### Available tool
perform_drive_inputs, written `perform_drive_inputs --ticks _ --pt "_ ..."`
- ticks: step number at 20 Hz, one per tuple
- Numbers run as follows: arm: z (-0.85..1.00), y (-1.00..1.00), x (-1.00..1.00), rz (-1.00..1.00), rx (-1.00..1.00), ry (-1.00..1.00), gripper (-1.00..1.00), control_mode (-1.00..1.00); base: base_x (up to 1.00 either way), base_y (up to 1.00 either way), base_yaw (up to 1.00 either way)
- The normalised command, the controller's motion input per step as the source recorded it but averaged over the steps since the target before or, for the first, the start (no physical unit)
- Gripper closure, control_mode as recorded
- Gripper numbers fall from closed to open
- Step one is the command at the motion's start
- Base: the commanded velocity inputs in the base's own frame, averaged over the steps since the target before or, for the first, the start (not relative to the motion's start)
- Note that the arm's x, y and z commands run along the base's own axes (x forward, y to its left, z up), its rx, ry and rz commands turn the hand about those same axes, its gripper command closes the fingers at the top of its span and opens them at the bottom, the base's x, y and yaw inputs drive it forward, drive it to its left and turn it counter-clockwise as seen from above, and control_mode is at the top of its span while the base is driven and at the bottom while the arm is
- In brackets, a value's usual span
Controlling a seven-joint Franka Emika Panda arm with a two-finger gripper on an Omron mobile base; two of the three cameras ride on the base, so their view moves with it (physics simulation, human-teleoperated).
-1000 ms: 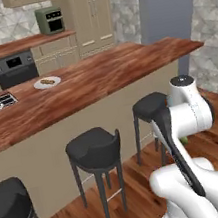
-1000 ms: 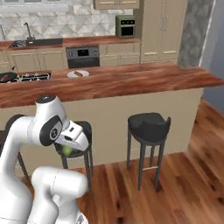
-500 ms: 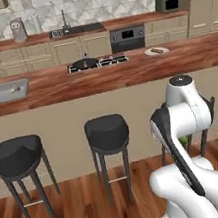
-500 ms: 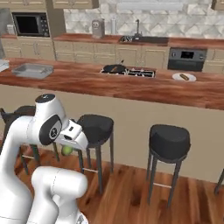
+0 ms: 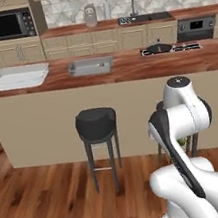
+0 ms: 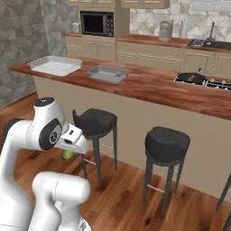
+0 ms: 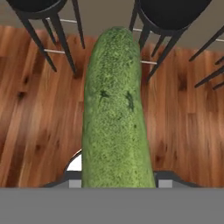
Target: Place the cold items (mushroom and cucumber) from the fridge in one tupperware on the dining counter. Place the warm items (kebab skewer and hot dog) in the stove area in another tupperware.
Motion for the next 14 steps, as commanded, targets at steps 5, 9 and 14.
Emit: perform_drive_inputs --ticks 5,9,14 --pt "0.00 0.00 0.00 0.00 0.00 0.00 1.00 1.00 0.16 1.00 -0.31" --pt "0.00 0.00 0.00 0.00 0.00 0.00 1.00 1.00 0.38 1.00 -0.45" --pt "0.00 0.00 0.00 0.00 0.00 0.00 1.00 1.00 0.47 1.00 -0.57"
